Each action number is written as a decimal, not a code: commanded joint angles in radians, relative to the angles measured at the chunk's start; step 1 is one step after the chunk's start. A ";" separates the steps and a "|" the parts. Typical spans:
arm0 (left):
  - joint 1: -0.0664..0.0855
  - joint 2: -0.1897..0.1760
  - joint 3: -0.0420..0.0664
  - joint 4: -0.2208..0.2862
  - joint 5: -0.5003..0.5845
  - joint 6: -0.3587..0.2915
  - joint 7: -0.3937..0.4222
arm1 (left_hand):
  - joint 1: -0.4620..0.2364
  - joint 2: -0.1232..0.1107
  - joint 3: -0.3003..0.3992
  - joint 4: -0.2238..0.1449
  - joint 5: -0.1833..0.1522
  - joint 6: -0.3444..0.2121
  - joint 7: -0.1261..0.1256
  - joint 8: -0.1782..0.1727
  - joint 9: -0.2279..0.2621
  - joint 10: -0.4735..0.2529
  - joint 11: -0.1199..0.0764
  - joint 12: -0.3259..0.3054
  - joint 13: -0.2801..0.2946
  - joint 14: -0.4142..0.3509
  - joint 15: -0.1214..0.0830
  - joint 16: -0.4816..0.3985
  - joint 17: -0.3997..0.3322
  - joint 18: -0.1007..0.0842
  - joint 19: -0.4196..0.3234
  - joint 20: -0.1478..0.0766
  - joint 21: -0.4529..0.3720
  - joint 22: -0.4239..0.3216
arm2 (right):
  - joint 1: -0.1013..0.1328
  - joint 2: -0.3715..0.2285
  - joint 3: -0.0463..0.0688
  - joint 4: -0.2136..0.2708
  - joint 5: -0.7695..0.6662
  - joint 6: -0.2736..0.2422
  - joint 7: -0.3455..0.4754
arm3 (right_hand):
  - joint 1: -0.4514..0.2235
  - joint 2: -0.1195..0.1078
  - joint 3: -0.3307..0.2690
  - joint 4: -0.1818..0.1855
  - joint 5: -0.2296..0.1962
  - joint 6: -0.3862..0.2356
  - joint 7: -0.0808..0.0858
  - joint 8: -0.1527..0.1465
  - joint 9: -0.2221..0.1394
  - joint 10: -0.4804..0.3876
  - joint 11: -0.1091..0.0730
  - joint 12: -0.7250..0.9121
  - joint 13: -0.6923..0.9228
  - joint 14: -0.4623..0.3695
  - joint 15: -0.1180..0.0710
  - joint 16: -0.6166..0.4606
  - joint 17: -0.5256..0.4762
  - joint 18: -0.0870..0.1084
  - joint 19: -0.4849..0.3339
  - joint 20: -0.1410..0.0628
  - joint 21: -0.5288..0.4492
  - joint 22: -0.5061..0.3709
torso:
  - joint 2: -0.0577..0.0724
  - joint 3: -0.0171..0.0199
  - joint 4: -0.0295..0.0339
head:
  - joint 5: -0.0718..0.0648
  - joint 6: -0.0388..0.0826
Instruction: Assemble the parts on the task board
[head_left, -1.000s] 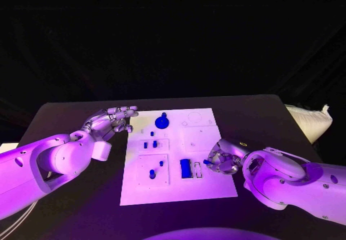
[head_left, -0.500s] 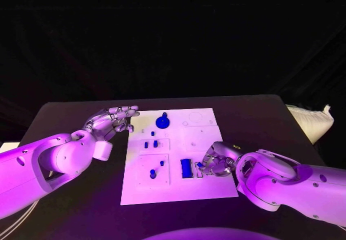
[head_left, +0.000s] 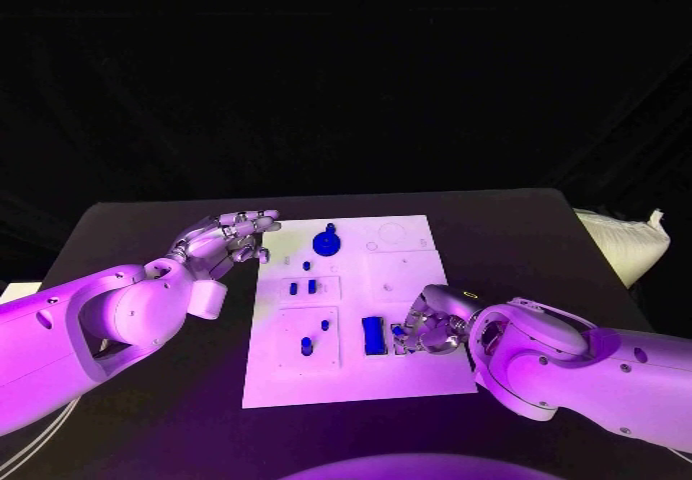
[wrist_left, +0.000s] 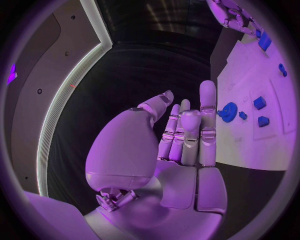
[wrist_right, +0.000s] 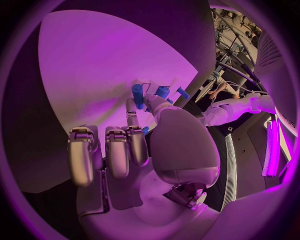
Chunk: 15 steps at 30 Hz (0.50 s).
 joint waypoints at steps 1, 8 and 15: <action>0.000 0.002 0.001 0.003 -0.004 0.021 0.004 | -0.002 0.003 -0.005 -0.002 0.006 -0.007 0.002 0.005 0.001 -0.006 0.000 0.003 0.000 -0.006 -0.001 0.003 -0.001 0.012 -0.007 -0.001 0.007 -0.001 | -0.002 0.004 -0.001 -0.004 -0.019 0.047 -0.001 | -0.011 0.003 -0.008 0.003 -0.006 0.043 -0.030 0.006 0.003 0.087 -0.020 0.003 0.229 0.106 -0.007 0.006 0.263 -0.011 0.087 -0.010 0.006 0.228 | 0.000 -0.0003 0.0012 | -0.001 -0.001; 0.000 0.000 0.001 0.003 -0.009 0.022 0.002 | -0.003 0.003 -0.006 -0.002 0.006 -0.008 0.002 0.006 0.001 -0.007 0.000 0.004 0.000 -0.006 0.000 0.003 -0.002 0.012 -0.007 -0.001 0.007 -0.001 | -0.002 0.011 -0.001 -0.013 -0.032 0.057 0.001 | -0.028 0.013 -0.026 0.011 -0.027 0.068 -0.044 0.026 0.021 0.090 -0.032 0.005 0.230 0.106 -0.018 0.006 0.263 -0.013 0.090 -0.019 0.011 0.233 | 0.000 -0.0004 0.0007 | 0.000 0.000; 0.000 -0.001 0.001 0.004 -0.010 0.023 0.000 | -0.003 0.003 -0.006 -0.002 0.006 -0.008 0.002 0.006 0.001 -0.007 0.000 0.004 0.000 -0.006 0.000 0.003 -0.002 0.012 -0.007 -0.001 0.007 -0.001 | -0.002 0.018 -0.001 -0.017 -0.038 0.057 0.002 | -0.048 0.021 -0.041 0.025 -0.049 0.075 -0.049 0.038 0.034 0.093 -0.037 0.017 0.235 0.106 -0.022 0.006 0.263 -0.013 0.090 -0.024 0.012 0.234 | 0.000 -0.0006 0.0002 | 0.001 0.001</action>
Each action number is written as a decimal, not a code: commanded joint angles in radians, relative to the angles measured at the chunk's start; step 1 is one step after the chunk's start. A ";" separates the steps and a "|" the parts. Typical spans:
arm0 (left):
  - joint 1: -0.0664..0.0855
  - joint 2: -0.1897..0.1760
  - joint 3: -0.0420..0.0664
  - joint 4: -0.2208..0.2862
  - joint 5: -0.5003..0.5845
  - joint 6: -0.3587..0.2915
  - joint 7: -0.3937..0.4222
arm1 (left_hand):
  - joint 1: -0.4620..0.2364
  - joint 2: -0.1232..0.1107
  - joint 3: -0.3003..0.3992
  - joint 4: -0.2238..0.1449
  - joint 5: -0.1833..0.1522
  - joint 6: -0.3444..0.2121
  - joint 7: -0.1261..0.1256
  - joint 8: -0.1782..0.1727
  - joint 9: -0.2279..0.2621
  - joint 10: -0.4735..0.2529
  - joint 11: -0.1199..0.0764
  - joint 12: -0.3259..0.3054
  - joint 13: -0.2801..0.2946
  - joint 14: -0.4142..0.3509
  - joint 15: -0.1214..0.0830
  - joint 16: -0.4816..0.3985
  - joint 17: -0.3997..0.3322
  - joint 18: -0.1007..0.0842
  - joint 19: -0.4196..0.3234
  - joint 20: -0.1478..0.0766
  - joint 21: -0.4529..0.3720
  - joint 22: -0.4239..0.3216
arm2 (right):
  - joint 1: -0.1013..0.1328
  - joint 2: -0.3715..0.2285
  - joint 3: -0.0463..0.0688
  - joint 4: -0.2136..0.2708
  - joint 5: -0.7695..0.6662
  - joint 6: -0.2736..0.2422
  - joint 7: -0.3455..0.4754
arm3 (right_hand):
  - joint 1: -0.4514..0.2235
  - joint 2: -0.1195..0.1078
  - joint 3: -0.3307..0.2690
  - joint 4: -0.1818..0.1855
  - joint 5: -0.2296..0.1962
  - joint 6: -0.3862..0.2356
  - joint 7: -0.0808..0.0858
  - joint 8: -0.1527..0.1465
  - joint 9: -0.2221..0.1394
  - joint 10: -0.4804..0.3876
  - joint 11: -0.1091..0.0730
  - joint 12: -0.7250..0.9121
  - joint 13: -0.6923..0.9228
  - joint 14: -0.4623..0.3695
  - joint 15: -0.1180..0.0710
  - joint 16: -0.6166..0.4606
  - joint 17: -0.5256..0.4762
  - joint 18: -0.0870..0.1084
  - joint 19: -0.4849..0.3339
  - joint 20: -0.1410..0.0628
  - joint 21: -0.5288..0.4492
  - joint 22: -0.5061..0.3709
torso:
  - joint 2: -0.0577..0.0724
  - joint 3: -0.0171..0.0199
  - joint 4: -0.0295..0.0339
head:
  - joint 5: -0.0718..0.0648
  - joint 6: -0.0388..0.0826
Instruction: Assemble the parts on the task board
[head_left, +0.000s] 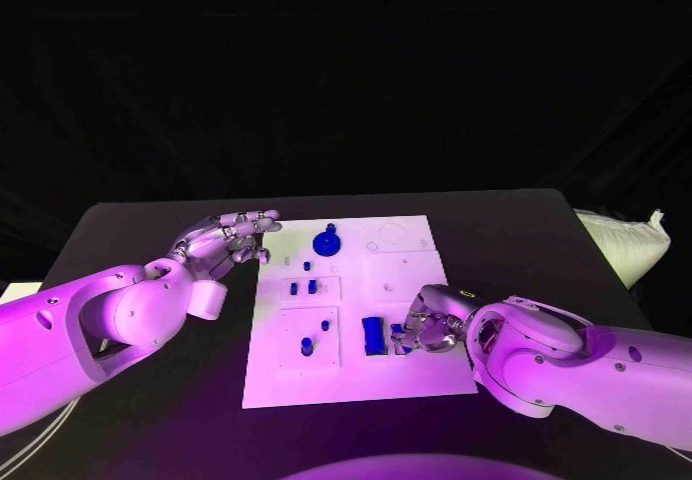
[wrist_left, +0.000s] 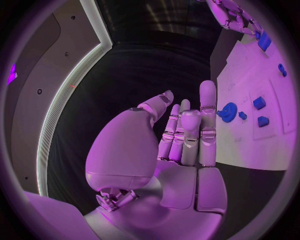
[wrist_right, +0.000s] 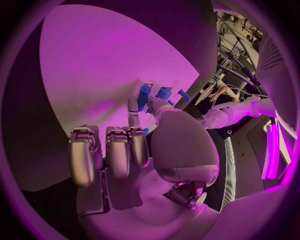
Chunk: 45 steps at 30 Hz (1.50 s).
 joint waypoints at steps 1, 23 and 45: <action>0.000 0.000 0.001 0.004 -0.007 0.021 0.002 | -0.003 0.003 -0.006 -0.002 0.006 -0.008 0.002 0.006 0.001 -0.007 0.000 0.004 0.000 -0.006 0.000 0.003 -0.001 0.012 -0.007 -0.001 0.007 -0.001 | -0.003 0.006 -0.003 -0.001 -0.017 0.033 0.001 | -0.020 0.002 -0.009 0.007 -0.008 0.034 -0.037 0.007 0.004 0.081 -0.025 0.005 0.236 0.103 -0.008 0.006 0.263 -0.013 0.091 -0.010 0.005 0.235 | 0.000 -0.0005 -0.0002 | 0.000 0.001; 0.000 -0.002 0.001 0.004 -0.007 0.020 -0.001 | -0.003 0.003 -0.006 -0.002 0.006 -0.008 0.002 0.006 0.001 -0.007 0.000 0.004 0.000 -0.006 0.000 0.003 -0.001 0.012 -0.007 -0.001 0.007 -0.001 | -0.003 0.007 -0.003 0.000 -0.049 0.031 0.005 | -0.096 0.014 -0.095 0.076 -0.062 0.041 -0.043 0.036 0.038 0.085 -0.030 0.022 0.244 0.103 -0.013 0.006 0.263 -0.015 0.094 -0.015 0.012 0.242 | -0.001 0.0005 -0.0009 | 0.001 0.002; -0.019 0.032 0.000 -0.058 0.021 -0.024 0.061 | -0.015 0.014 -0.013 0.004 0.006 0.026 -0.019 0.047 0.006 -0.011 -0.013 0.044 0.002 -0.133 -0.004 -0.089 -0.200 0.013 -0.059 -0.002 -0.016 -0.014 | 0.131 -0.002 0.003 -0.203 0.901 -0.181 0.680 | 0.150 0.032 -0.180 -0.030 -0.139 -0.217 0.072 -0.097 -0.082 -0.174 0.065 -0.764 -0.100 0.005 0.061 -0.264 -0.062 0.080 -0.099 0.052 -0.379 -0.104 | -0.043 -0.0144 -0.0121 | -0.017 0.065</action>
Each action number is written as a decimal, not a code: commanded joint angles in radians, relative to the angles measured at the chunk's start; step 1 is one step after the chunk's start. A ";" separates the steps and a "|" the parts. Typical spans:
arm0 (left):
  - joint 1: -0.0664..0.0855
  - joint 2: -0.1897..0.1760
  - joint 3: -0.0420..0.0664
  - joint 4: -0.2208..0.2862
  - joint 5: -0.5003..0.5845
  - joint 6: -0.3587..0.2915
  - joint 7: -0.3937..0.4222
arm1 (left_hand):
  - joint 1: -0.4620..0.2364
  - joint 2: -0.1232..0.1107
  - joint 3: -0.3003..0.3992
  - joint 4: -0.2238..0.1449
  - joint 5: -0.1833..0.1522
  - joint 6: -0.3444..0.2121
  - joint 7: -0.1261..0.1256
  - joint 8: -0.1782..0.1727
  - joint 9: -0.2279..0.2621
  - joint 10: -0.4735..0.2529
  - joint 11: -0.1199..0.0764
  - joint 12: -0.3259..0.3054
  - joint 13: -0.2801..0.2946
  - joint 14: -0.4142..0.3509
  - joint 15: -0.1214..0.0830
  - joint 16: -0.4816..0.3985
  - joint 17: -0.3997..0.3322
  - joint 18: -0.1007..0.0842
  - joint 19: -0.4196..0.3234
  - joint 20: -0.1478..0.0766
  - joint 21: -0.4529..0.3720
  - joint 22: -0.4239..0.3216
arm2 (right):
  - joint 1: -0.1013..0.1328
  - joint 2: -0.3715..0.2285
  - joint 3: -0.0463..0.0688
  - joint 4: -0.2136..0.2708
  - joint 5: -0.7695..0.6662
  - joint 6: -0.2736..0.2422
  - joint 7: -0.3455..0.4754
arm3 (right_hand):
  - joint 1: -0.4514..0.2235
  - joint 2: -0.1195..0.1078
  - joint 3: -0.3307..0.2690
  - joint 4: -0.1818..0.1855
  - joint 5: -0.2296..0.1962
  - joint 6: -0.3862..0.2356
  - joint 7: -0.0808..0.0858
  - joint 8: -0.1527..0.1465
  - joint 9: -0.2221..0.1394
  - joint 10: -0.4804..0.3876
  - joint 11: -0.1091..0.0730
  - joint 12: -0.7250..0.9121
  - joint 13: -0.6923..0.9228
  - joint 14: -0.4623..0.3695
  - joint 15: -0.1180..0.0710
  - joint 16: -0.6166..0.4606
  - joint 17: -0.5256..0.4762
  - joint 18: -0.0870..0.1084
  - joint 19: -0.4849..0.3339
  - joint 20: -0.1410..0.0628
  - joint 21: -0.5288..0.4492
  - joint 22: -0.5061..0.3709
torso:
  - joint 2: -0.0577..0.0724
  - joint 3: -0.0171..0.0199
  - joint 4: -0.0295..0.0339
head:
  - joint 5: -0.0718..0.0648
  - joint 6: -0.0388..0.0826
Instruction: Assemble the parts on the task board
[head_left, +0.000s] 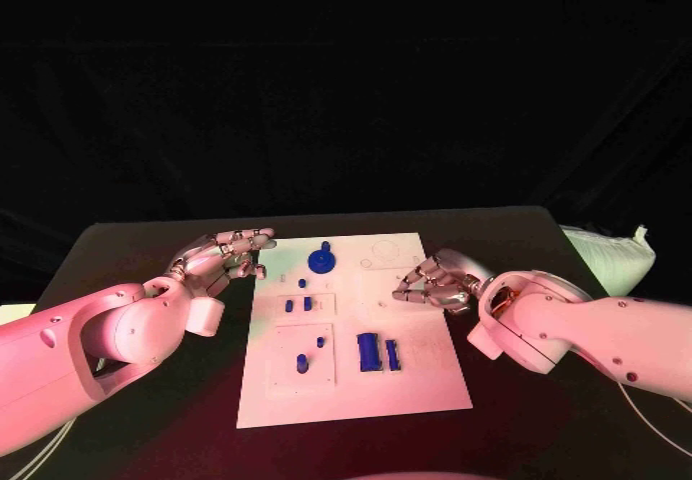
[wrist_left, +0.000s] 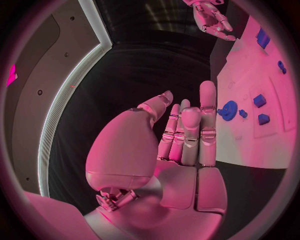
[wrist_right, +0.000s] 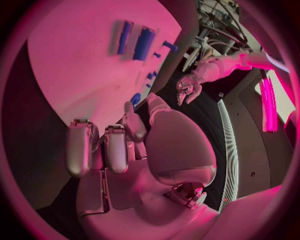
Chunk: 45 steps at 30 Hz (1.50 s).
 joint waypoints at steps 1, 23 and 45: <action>-0.004 0.016 0.001 -0.020 0.026 -0.031 0.062 | -0.006 0.005 -0.005 0.001 0.005 0.020 -0.010 0.014 0.001 0.010 -0.008 0.020 0.002 -0.072 -0.003 -0.049 -0.077 0.012 -0.040 -0.001 -0.022 -0.010 | 0.015 0.030 0.000 -0.071 0.425 -0.045 0.320 | 0.069 0.017 0.013 -0.036 -0.032 -0.034 0.018 0.000 -0.036 -0.138 0.015 -0.377 -0.179 -0.026 0.013 -0.203 -0.157 0.049 -0.110 0.011 -0.235 -0.179 | -0.023 -0.0095 -0.0035 | -0.006 0.028; -0.010 0.175 0.006 -0.265 0.053 -0.122 0.109 | -0.413 0.026 -0.080 0.076 -0.036 -0.264 -0.050 -0.121 -0.075 -0.263 -0.009 -0.233 -0.073 -0.511 0.061 -0.969 -0.543 -0.051 -0.633 0.046 -0.525 -0.492 | 0.033 0.335 0.031 -0.553 0.781 0.052 0.573 | -0.265 -0.009 0.151 -0.182 -0.153 -0.350 0.018 -0.067 -0.302 -0.582 0.067 -0.945 -1.186 -0.649 0.058 -1.334 -1.128 0.050 -0.692 0.081 -1.152 -1.000 | -0.092 -0.0168 0.0010 | 0.000 0.113; -0.086 0.094 0.046 0.018 -0.107 -0.568 0.202 | -0.942 0.104 -0.275 0.076 -0.127 -0.665 -0.190 -0.206 -0.075 -0.681 -0.123 -0.330 -0.073 -0.902 -0.035 -1.084 -0.543 -0.097 -0.943 -0.058 -0.656 -0.635 | 0.036 0.312 -0.022 -0.241 0.952 -0.295 0.740 | -0.852 0.068 0.030 -0.182 -0.276 -0.749 -0.105 -0.067 -0.415 -1.044 -0.020 -0.945 -1.294 -1.120 0.058 -1.408 -1.237 0.001 -1.116 -0.047 -1.287 -1.175 | -0.119 0.0161 -0.0765 | 0.144 0.143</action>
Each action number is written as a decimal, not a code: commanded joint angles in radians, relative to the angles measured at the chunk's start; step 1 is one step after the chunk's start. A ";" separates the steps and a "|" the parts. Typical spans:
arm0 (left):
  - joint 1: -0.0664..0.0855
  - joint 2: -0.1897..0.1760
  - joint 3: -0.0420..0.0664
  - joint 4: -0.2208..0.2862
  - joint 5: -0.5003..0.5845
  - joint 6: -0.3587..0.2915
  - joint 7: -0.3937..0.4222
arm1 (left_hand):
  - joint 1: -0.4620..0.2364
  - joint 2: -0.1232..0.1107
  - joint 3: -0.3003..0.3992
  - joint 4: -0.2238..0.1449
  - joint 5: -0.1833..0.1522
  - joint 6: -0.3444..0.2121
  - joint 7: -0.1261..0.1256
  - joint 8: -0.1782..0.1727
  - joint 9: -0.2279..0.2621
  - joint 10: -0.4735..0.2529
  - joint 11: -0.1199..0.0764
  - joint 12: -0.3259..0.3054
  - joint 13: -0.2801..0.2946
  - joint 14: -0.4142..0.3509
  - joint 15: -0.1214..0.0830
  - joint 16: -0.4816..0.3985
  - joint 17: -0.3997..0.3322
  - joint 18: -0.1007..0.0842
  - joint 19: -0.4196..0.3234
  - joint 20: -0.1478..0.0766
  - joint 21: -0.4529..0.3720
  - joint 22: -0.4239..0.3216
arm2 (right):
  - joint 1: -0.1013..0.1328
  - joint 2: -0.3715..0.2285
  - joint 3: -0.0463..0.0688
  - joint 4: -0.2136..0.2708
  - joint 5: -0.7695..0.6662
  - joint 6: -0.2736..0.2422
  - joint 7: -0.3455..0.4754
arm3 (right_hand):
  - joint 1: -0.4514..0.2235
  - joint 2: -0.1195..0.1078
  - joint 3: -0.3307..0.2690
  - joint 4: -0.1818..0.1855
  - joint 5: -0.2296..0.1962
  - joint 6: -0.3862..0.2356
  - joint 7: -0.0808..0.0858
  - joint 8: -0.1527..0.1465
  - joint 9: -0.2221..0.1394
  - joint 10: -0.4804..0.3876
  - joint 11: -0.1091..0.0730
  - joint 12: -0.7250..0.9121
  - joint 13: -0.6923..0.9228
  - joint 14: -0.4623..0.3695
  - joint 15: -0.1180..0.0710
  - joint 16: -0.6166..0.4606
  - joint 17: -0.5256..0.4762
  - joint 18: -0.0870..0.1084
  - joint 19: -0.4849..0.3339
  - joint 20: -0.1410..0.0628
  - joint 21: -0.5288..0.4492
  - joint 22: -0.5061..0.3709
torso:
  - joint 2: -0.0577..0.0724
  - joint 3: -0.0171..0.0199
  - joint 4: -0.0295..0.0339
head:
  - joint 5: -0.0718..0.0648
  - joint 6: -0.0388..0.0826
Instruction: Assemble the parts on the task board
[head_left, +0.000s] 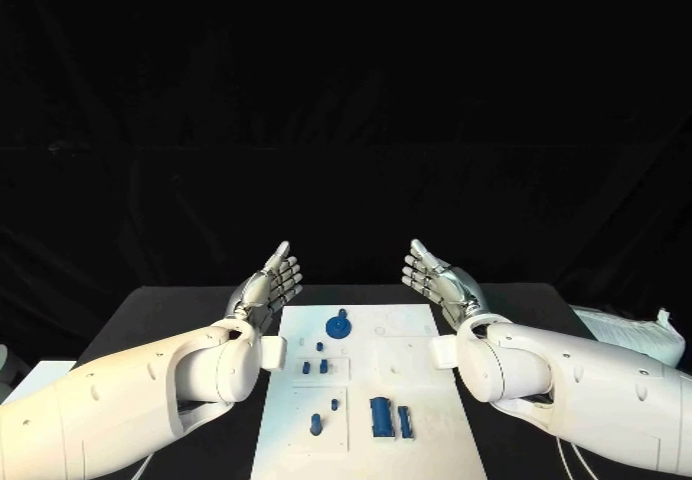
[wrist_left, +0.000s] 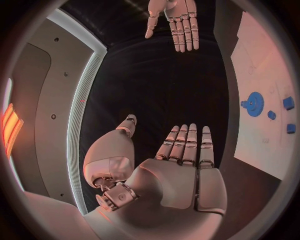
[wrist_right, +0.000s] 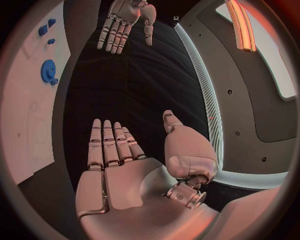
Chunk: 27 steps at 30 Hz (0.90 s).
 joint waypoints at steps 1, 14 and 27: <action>-0.009 -0.011 0.005 0.041 -0.082 -0.187 0.061 | -0.180 0.007 -0.066 0.001 -0.013 -0.137 -0.063 -0.011 -0.003 -0.143 -0.027 -0.014 -0.003 -0.134 -0.014 -0.039 -0.003 -0.106 -0.107 -0.035 -0.044 -0.047 | 0.001 -0.002 -0.002 0.024 0.061 -0.114 0.076 | -0.195 0.004 -0.043 -0.001 -0.035 -0.135 -0.038 -0.007 -0.021 -0.157 -0.008 -0.007 -0.013 -0.162 -0.003 -0.008 -0.101 -0.036 -0.146 -0.041 -0.044 -0.055 | -0.005 0.0058 -0.0133 | 0.014 0.003; -0.020 -0.022 0.011 0.079 -0.104 -0.247 0.074 | -0.331 0.007 -0.120 0.001 -0.013 -0.253 -0.063 -0.011 -0.003 -0.264 -0.027 -0.014 -0.003 -0.247 -0.014 -0.115 -0.003 -0.106 -0.195 -0.107 -0.044 -0.143 | 0.001 -0.003 -0.003 0.028 0.063 -0.119 0.078 | -0.360 0.004 -0.129 -0.001 -0.035 -0.249 -0.038 -0.007 -0.021 -0.291 -0.008 -0.007 -0.013 -0.299 -0.003 -0.008 -0.101 -0.107 -0.271 -0.041 -0.044 -0.169 | -0.005 0.0058 -0.0133 | 0.014 0.003; -0.020 -0.022 0.011 0.079 -0.104 -0.247 0.074 | -0.420 0.007 -0.199 0.001 -0.013 -0.321 -0.063 -0.011 -0.003 -0.335 -0.027 -0.014 -0.003 -0.311 -0.014 -0.115 -0.003 -0.106 -0.247 -0.107 -0.044 -0.143 | 0.001 -0.003 -0.003 0.028 0.063 -0.119 0.078 | -0.457 0.004 -0.129 -0.001 -0.035 -0.317 -0.038 -0.007 -0.021 -0.369 -0.008 -0.007 -0.013 -0.379 -0.003 -0.008 -0.101 -0.107 -0.345 -0.041 -0.044 -0.169 | -0.005 0.0058 -0.0133 | 0.014 0.003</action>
